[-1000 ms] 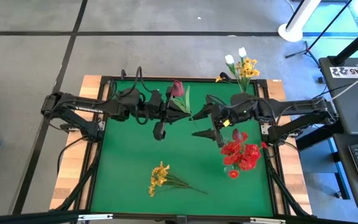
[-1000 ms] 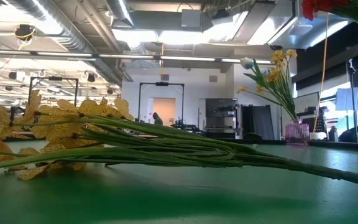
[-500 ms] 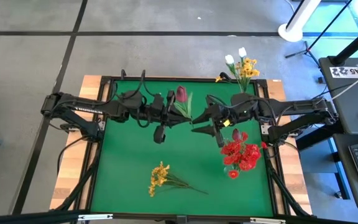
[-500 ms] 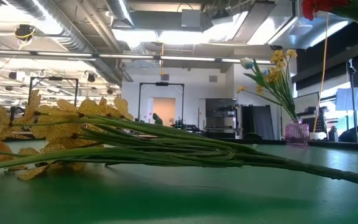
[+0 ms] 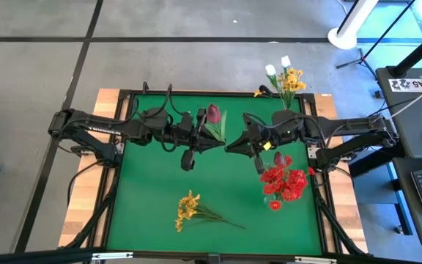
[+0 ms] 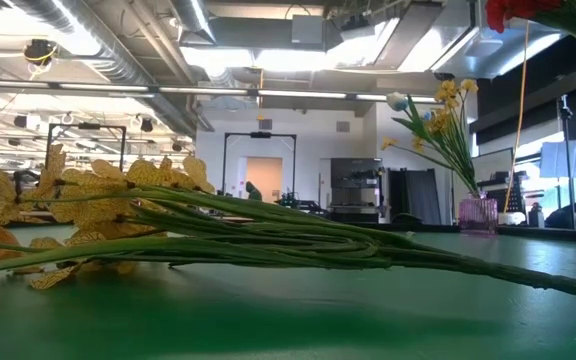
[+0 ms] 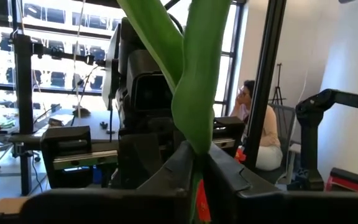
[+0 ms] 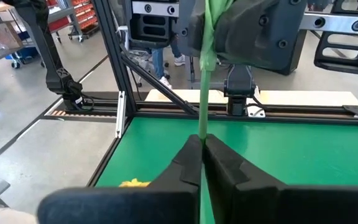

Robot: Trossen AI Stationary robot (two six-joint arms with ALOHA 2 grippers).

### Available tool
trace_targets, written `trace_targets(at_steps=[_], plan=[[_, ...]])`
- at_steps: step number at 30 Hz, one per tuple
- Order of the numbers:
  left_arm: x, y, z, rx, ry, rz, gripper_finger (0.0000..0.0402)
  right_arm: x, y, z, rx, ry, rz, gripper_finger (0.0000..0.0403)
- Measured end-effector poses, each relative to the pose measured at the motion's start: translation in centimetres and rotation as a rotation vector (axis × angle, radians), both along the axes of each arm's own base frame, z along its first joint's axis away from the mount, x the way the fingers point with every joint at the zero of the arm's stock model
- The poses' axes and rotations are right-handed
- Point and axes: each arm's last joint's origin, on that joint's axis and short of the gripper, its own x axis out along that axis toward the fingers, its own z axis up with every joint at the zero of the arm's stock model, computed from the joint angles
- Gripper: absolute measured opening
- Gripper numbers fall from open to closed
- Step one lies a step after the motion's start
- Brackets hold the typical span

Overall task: Sort flowers into vase by color
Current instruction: Put the red tulip into the transparent vase

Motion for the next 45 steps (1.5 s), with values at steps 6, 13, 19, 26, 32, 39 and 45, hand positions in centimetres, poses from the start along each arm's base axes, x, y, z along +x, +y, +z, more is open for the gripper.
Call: trace_targets(at_steps=[6, 13, 19, 26, 32, 39, 45], plan=[[-0.4, 0.0, -0.1, -0.004, 0.046, 0.028, 0.0072, -0.4, -0.2, 0.2, -0.01, 0.008, -0.04, 0.0005], [-2.6, -0.4, 1.3, 0.033, 0.072, 0.151, 0.012, -5.3, -0.8, 3.0, -0.02, -0.058, -0.122, 0.0002], [-3.1, -1.5, 1.2, 0.086, 0.105, 0.2, 0.0133, -12.0, -0.8, 5.0, -0.022, -0.089, -0.243, 0.0001], [-3.0, -1.6, 0.0, 0.084, 0.14, 0.241, 0.0131, -16.8, 0.2, 4.3, -0.012, -0.007, -0.418, 0.0001], [-2.3, -2.1, -1.7, 0.016, 0.173, 0.192, 0.0131, -18.3, 0.9, 2.8, -0.043, 0.086, -0.53, 0.0], [1.2, -3.7, -7.4, -0.062, 0.301, 0.142, 0.0131, -19.0, 0.9, 2.8, -0.063, 0.059, -0.575, 0.0], [3.8, -5.3, -11.9, -0.095, 0.379, 0.115, 0.0131, -19.8, 0.5, 2.8, 0.018, 0.093, -0.511, 0.0]])
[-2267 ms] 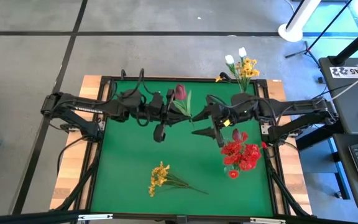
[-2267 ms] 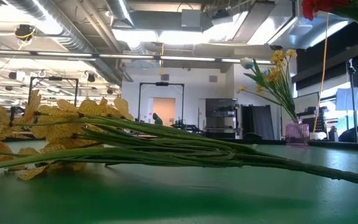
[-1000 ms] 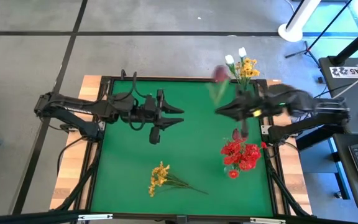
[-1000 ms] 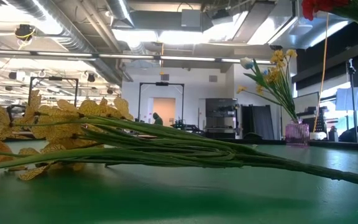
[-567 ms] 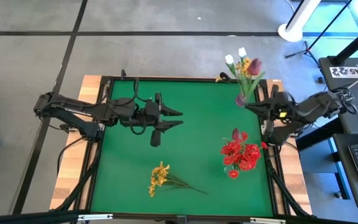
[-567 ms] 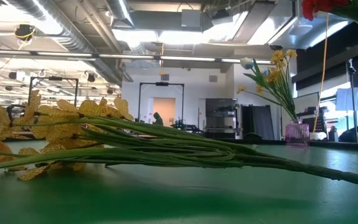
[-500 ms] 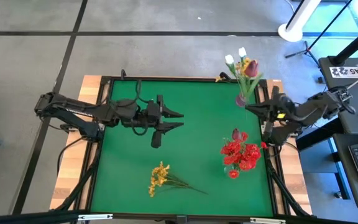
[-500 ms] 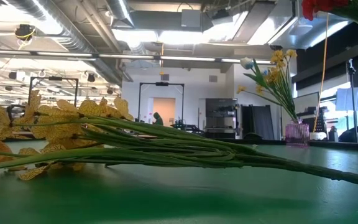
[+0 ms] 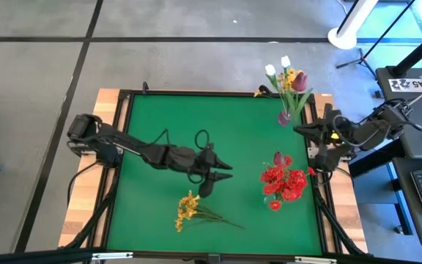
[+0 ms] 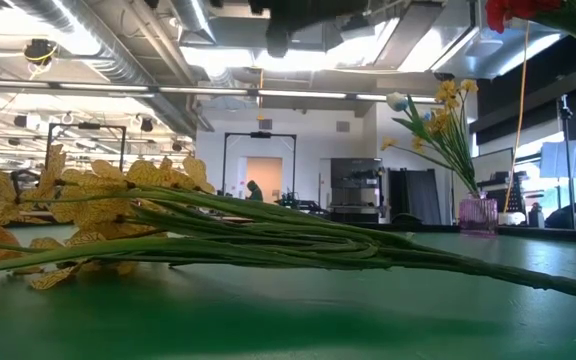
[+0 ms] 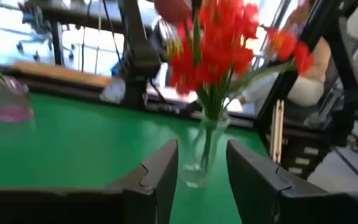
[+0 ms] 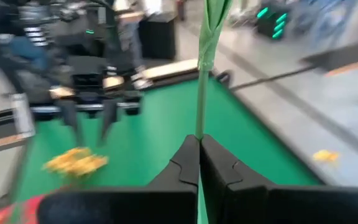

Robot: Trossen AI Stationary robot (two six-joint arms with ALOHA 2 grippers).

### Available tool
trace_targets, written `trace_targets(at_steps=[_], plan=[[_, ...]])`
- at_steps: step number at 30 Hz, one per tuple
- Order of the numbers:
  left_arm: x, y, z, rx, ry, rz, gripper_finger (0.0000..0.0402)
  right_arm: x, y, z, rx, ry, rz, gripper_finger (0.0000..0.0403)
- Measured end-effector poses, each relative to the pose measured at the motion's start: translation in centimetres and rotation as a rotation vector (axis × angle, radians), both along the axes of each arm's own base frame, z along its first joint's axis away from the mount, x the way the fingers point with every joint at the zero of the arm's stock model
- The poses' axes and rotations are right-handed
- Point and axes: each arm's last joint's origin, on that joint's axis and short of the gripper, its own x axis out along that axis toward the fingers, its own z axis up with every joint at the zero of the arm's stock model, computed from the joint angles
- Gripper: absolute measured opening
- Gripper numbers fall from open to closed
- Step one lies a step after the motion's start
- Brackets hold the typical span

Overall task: Sort flowers into vase by color
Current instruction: Put the red tulip into the transparent vase

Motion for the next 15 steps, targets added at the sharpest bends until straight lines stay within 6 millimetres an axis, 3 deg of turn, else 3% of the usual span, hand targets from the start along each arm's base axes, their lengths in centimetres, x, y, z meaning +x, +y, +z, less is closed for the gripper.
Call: trace_targets(at_steps=[6, 15], plan=[[0.3, -0.6, -0.7, -0.014, 0.009, 0.03, 0.0131, -1.0, -0.1, 0.1, 0.164, 0.048, 0.177, 0.0], [0.3, -0.6, -0.5, -0.015, -0.019, 0.052, 0.0131, 0.2, 1.1, 0.8, 0.155, 0.005, 0.294, 0.0]])
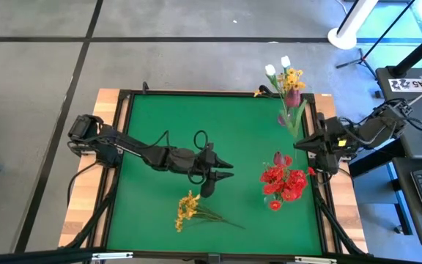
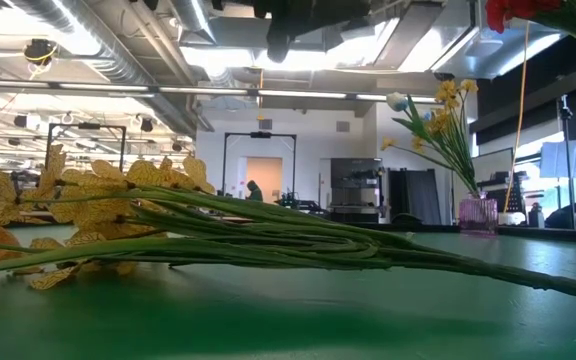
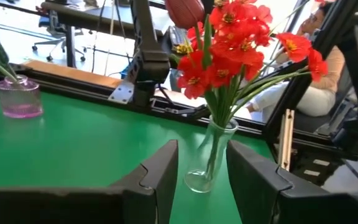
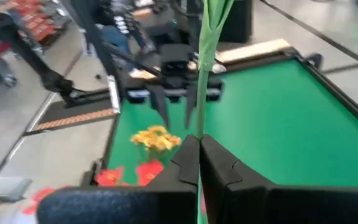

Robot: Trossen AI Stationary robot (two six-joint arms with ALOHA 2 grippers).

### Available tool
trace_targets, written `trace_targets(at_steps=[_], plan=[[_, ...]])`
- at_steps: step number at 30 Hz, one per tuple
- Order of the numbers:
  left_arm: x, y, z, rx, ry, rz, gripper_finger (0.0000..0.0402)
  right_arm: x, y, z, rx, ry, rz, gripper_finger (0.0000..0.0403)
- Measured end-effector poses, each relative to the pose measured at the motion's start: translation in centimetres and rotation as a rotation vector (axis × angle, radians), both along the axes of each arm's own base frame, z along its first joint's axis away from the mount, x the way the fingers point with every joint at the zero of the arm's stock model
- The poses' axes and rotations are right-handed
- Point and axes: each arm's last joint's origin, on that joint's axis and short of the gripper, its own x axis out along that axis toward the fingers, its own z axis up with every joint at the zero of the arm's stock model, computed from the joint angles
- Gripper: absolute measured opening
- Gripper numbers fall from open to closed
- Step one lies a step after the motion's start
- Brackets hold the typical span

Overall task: Sort flowers into vase by color
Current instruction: Put the red tulip into the transparent vase

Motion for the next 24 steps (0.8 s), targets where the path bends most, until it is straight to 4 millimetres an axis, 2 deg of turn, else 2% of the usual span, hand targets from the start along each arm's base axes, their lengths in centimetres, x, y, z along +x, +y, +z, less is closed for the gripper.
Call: trace_targets(at_steps=[6, 11, 16, 18, 21, 24], plan=[[0.0, 0.0, 0.0, 0.0, 0.002, 0.002, 0.0131, 0.0, 0.3, 1.9, -0.001, -0.142, 0.105, 0.0], [0.0, 0.0, 0.0, -0.006, 0.002, 0.022, 0.0131, -0.3, 0.0, 3.6, 0.004, -0.226, 0.125, 0.0], [0.0, 0.1, 0.0, -0.013, 0.002, 0.035, 0.0131, 0.3, 1.1, 4.9, 0.055, -0.346, 0.281, 0.0], [0.0, 0.2, 0.0, -0.013, 0.002, 0.044, 0.0131, 1.1, 1.8, 4.8, 0.045, -0.34, 0.346, 0.0], [0.0, 0.2, 0.0, -0.012, 0.001, 0.054, 0.0131, 2.8, 3.4, 3.6, 0.02, -0.274, 0.394, 0.0], [0.0, 0.2, -0.1, -0.015, 0.006, 0.055, 0.0131, 3.9, 5.4, 2.1, -0.018, -0.204, 0.341, 0.0]])
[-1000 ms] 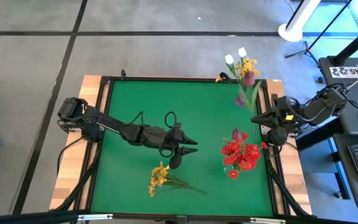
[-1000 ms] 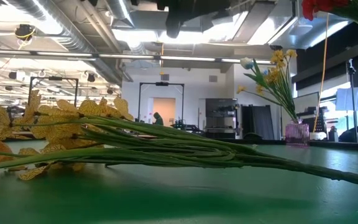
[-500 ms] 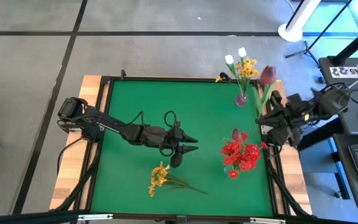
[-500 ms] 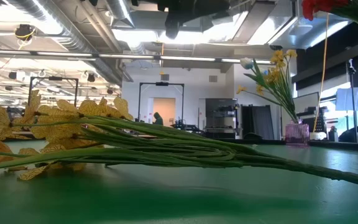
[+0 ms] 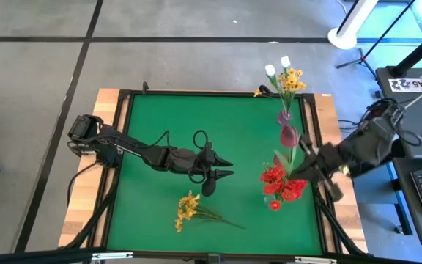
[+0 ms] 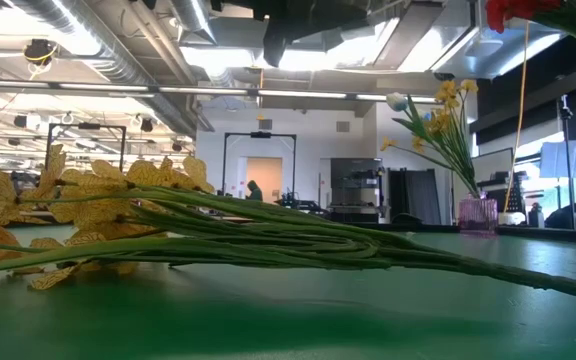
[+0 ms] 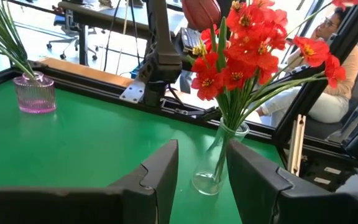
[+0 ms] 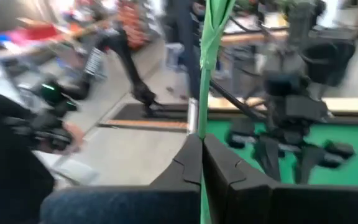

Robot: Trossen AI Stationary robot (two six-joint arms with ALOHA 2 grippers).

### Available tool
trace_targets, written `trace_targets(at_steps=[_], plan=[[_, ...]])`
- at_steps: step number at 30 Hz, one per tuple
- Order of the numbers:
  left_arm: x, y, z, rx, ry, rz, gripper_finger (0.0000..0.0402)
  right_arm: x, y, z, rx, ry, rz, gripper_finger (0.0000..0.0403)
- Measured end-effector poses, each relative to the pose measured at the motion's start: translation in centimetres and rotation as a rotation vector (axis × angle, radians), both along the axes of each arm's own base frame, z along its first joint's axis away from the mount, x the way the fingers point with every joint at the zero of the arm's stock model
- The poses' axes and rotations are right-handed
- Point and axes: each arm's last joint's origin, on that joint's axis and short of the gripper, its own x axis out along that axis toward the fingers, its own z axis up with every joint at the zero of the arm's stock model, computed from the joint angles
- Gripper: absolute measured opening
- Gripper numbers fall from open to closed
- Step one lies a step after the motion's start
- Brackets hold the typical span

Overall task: Sort flowers into vase by color
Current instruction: Put the red tulip into the transparent vase

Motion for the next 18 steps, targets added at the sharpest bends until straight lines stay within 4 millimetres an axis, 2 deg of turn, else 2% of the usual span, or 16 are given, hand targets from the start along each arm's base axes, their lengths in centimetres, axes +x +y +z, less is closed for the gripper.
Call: trace_targets(at_steps=[2, 5, 13, 18], plan=[[0.0, 0.0, -0.1, 0.001, 0.006, 0.0, 0.0131, -0.1, 1.1, -0.5, -0.034, 0.015, -0.045, 0.0], [0.0, 0.0, -0.1, 0.001, 0.008, 0.0, 0.0131, -1.4, 2.3, -0.5, -0.045, 0.004, -0.087, 0.0], [0.0, 0.0, -0.1, 0.001, 0.011, 0.0, 0.0131, -5.4, 4.1, -1.1, -0.032, -0.004, -0.217, 0.0], [0.0, 0.0, -0.1, 0.0, 0.01, 0.001, 0.0131, -6.5, 5.5, -1.4, -0.053, -0.038, -0.254, 0.0]])
